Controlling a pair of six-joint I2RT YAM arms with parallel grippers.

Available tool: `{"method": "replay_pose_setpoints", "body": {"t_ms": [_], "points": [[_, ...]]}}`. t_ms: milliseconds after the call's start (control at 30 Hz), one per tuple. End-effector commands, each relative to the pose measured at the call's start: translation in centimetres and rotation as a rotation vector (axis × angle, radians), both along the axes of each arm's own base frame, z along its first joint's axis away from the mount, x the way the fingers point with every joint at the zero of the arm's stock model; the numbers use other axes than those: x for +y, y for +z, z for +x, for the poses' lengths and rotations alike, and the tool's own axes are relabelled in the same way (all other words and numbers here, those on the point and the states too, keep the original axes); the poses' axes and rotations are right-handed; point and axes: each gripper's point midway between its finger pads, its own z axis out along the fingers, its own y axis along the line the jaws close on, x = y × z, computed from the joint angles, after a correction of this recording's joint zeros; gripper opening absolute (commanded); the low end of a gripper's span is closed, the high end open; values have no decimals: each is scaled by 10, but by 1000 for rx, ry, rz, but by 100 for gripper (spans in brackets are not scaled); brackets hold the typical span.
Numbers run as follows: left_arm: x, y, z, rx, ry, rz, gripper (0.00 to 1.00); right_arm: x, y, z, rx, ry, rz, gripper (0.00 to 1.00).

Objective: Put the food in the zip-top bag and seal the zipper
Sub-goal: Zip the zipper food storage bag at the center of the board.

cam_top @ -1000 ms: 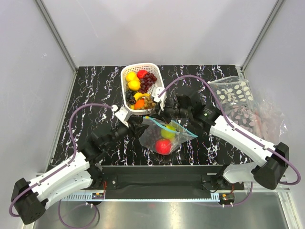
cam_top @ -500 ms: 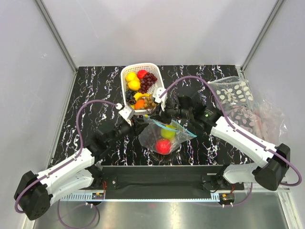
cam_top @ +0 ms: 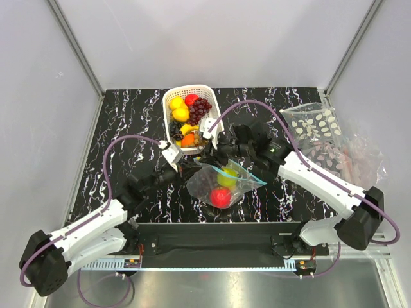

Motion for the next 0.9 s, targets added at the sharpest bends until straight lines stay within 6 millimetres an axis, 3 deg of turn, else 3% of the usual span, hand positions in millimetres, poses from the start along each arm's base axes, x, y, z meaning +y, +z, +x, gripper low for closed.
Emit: {"method": "replay_pose_setpoints", "body": {"t_ms": [0,133,300,333,467,533,567,667,867], "points": [[-2,41,0,-126,-20,-81,0,6,20,0,-34,54,29,40],[-2,42,0,-126,-21,-82,0,9,12,1,-3,62,4,40],[-4,43,-1,-123,-34,-79,0,12,9,2,10,63,9,34],[-5,43,-2,-122,-37,-80,0,13,10,1,7,69,14,29],[-5,42,-1,-121,-37,-75,0,17,8,0,29,82,13,28],[-4,42,-1,-122,-34,-76,0,17,6,1,37,80,6,22],[-3,42,0,-120,-25,-76,0,17,6,2,36,75,7,13],[-1,41,3,-108,0,-78,0,16,5,1,40,75,3,0],[8,40,10,-97,72,-83,0,9,-3,0,68,39,-14,0]]}}
